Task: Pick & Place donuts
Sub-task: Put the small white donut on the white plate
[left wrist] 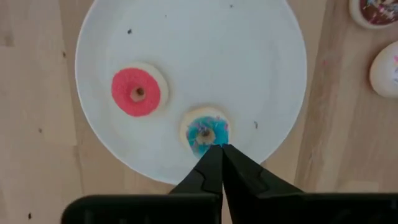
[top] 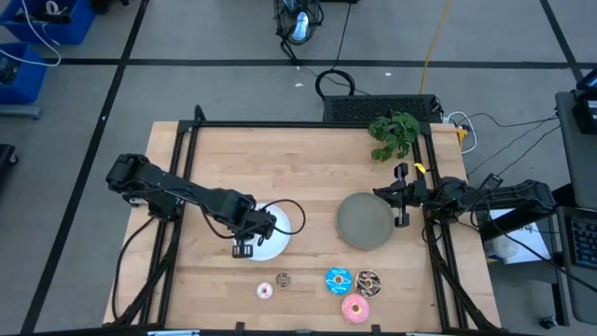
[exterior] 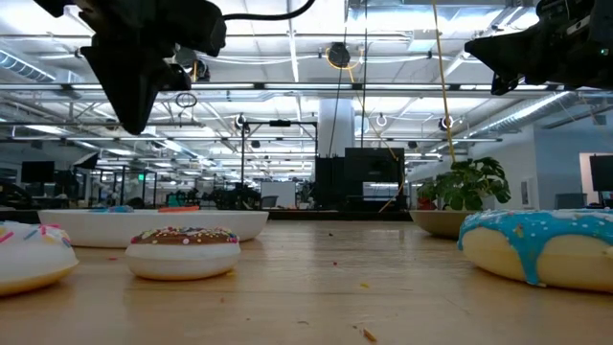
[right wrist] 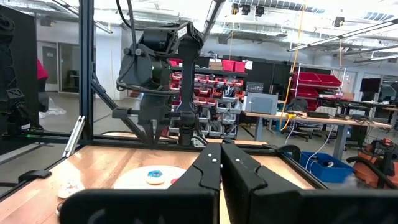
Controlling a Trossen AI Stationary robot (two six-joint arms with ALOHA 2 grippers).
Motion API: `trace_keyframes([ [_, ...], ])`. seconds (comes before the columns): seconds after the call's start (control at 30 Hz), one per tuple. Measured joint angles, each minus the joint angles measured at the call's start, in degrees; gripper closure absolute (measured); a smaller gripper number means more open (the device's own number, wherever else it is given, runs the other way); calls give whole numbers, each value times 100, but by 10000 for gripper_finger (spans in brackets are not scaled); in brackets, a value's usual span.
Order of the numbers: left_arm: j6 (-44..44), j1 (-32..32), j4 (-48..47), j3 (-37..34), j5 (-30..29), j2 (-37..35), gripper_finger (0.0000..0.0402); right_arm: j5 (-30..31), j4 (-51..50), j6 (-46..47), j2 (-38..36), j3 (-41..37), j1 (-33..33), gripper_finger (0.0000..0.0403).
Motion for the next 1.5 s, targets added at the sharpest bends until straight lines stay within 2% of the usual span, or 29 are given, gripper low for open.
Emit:
trace_keyframes([
  [0.27,-461,-118,-66,61,169,2,391,1,0,-2,0,0,1,403],
  [0.47,-720,-402,-154,615,98,4,396,1,33,-2,0,0,0,403],
  [0.63,-1068,-682,-472,1199,-327,4,398,1,37,-2,0,0,0,403],
  [0.87,-1580,-961,-565,1438,-265,25,397,1,39,-1,0,0,0,403],
  [1.2,-1657,-1088,-665,1456,406,622,397,14,46,0,2,0,1,403],
  [1.33,-1500,-1142,-866,1804,470,989,397,18,46,0,2,0,0,403],
  [1.5,-1244,-1217,-1073,2593,429,1501,396,18,44,0,2,0,2,403],
])
